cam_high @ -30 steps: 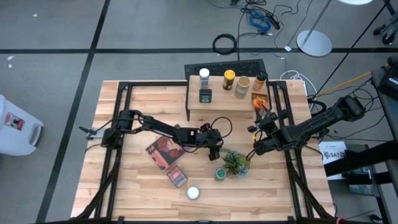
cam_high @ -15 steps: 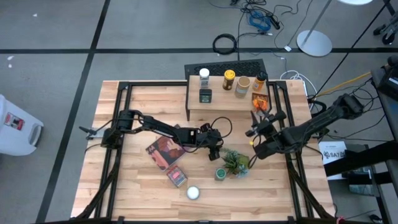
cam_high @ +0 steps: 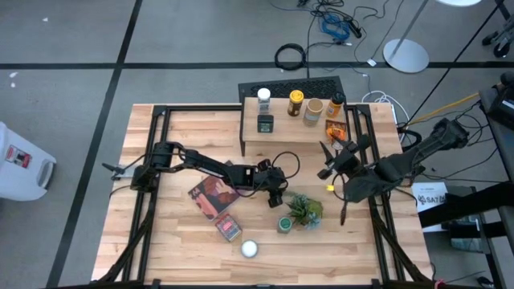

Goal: Shelf spices
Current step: Put the orange seasoning bag on the shelf

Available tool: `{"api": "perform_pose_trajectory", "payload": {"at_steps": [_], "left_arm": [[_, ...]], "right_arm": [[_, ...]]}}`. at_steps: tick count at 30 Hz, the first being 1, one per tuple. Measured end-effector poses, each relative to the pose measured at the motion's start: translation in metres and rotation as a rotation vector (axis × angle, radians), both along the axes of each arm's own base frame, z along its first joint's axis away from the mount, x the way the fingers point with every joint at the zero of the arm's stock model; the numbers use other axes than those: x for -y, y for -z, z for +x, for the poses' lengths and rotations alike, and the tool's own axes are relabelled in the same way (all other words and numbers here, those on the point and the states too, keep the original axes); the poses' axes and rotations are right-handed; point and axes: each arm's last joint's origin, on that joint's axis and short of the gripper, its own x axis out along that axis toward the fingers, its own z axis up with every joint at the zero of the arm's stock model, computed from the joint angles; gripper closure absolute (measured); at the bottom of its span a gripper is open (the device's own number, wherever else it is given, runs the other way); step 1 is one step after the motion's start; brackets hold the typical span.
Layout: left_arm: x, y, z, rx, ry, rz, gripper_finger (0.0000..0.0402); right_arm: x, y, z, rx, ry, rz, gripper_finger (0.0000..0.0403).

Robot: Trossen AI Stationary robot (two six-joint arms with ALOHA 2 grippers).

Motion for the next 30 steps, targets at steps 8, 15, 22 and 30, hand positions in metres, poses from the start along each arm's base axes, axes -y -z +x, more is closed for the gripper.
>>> {"api": "perform_pose_trajectory", "payload": {"at_steps": [8,15,22,30], "left_arm": [[0.0,-0.009,-0.001,0.012,0.003,0.003,0.0133],[0.0,-0.015,-0.001,0.029,0.016,0.015,0.0133],[0.0,-0.016,-0.001,0.035,0.015,0.014,0.0133],[0.001,-0.02,0.003,0.098,0.022,-0.028,0.0133]], "right_arm": [[0.017,-0.056,-0.011,0.057,-0.174,0.28,0.0279],[0.041,-0.06,-0.024,-0.164,-0.15,0.542,0.0273],[0.05,-0.056,-0.038,-0.433,-0.17,0.63,0.0266],[0.059,-0.042,-0.038,-0.651,-0.172,0.679,0.0266]]}}
